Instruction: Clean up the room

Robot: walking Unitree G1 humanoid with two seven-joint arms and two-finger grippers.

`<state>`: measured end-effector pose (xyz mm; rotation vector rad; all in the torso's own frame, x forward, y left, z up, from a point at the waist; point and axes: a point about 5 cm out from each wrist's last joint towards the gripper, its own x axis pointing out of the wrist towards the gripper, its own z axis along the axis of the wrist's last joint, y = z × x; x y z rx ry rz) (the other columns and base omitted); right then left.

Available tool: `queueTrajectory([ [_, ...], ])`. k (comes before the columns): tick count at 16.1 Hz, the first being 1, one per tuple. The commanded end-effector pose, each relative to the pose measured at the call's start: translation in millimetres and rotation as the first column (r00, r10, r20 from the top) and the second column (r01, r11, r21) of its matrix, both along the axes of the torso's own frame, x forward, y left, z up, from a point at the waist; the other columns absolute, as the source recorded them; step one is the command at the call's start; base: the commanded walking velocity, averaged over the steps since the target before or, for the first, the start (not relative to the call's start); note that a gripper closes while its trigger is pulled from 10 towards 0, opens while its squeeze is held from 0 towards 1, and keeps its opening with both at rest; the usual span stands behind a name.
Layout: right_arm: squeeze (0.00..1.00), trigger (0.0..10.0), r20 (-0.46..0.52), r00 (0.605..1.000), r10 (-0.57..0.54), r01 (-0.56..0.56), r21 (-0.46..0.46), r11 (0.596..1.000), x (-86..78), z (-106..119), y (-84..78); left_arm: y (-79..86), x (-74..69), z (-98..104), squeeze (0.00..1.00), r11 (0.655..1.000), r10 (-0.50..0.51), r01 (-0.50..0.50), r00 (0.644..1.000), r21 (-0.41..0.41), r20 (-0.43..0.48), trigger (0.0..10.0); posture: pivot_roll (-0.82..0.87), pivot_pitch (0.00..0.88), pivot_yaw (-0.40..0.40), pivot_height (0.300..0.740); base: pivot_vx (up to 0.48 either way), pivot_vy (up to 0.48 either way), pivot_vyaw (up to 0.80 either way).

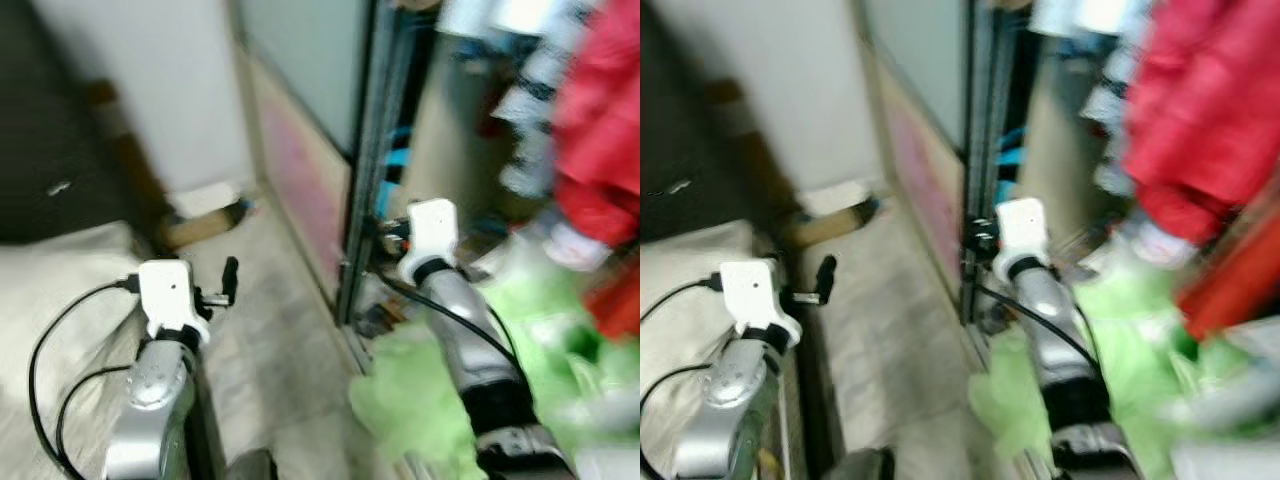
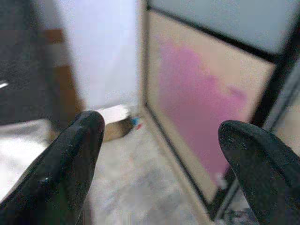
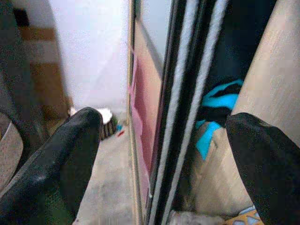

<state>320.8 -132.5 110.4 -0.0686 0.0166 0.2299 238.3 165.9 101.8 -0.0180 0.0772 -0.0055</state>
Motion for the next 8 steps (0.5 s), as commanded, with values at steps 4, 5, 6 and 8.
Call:
queueTrajectory([
  [4, 0.0, 10.0, -0.014, 1.0, 0.016, -0.016, 0.021, 1.0, -1.4, -2, 7.8, 15.2, -0.7, 6, 0.0, 0.997, 0.068, -0.067, 0.997, -0.03, 0.028, 10.0, -0.02, 0.0, -0.037, 0.74, 0.0, 0.0, 0.8],
  [5, 0.0, 10.0, -0.018, 1.0, 0.013, -0.013, 0.021, 1.0, -0.9, -3, 6.6, 18.7, -1.2, 7, 0.0, 0.995, 0.086, -0.087, 0.996, 0.046, 0.032, 10.0, -0.02, 0.0, -0.038, 0.74, 0.0, 0.0, 0.8],
  [6, 0.0, 10.0, -0.009, 1.0, 0.021, -0.021, 0.006, 1.0, -0.6, -2, 6.7, 20.1, -1.8, 7, 0.0, 0.995, 0.092, -0.094, 0.994, 0.037, 0.052, 10.0, -0.02, 0.0, -0.04, 0.74, 0.0, 0.0, 0.8],
  [8, 0.0, 10.0, 0.011, 0.999, 0.042, -0.042, -0.019, 0.999, -1.0, -1, 8.7, 23.4, -2.2, 10, 0.0, 0.985, 0.113, -0.123, 0.99, 0.118, 0.087, 10.0, -0.02, 0.0, -0.04, 0.74, 0.0, 0.0, 0.8],
])
